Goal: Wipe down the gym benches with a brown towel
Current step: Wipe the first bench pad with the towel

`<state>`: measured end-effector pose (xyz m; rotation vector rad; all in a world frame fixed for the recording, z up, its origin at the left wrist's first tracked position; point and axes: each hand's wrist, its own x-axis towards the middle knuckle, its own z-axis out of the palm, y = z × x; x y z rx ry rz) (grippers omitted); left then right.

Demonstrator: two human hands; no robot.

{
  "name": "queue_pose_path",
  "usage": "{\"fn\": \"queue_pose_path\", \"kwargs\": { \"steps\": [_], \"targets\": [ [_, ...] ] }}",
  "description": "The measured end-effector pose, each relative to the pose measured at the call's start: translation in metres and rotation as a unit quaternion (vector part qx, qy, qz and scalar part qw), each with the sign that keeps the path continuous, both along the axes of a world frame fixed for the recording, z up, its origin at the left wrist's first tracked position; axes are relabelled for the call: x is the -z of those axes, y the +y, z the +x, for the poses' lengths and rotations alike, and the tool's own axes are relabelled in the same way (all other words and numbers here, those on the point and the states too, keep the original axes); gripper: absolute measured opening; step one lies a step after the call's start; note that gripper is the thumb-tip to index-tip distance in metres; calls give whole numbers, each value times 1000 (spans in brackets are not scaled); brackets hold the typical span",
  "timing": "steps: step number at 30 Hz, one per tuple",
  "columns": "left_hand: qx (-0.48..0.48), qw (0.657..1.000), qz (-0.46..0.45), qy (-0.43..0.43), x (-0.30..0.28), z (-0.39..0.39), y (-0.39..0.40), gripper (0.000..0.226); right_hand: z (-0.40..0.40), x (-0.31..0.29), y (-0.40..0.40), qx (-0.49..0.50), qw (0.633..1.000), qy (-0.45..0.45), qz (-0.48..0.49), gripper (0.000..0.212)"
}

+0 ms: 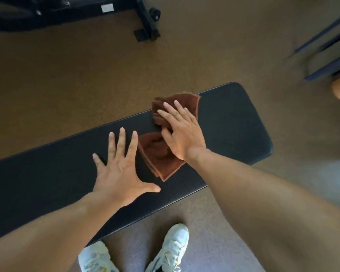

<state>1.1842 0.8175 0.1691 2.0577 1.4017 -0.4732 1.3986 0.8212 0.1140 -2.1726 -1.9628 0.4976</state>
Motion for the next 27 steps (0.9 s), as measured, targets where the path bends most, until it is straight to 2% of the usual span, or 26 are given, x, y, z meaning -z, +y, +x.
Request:
{"fn": "queue_pose_path", "kwargs": {
  "steps": [4, 7, 10, 16, 18, 21, 23, 27],
  "targets": [
    [51, 996, -38, 67, 6, 57, -4, 163, 121, -5, -51, 167, 986, -17, -18, 54],
    [45, 992, -41, 114, 9, 68, -7, 166, 163, -5, -94, 264, 965, 3, 0, 52],
    [37, 991, -39, 124, 7, 70, -9, 167, 164, 1, -124, 326, 944, 37, 33, 50],
    [41, 990, -35, 127, 8, 68, -9, 167, 121, 15, -146, 471, 875, 84, 79, 49],
    [44, 992, -31, 118, 8, 65, -9, 167, 101, 16, -152, 463, 878, 92, 78, 50],
    [54, 993, -26, 103, 8, 61, -10, 165, 61, 10, -162, 348, 935, 50, 45, 53],
    [65, 996, -16, 67, 9, 54, -13, 158, 29, 4, -165, 282, 959, 17, 7, 53],
    [96, 992, 21, -79, 8, -6, -30, 116, -32, -5, -145, 273, 962, 14, -25, 49]
  ]
}}
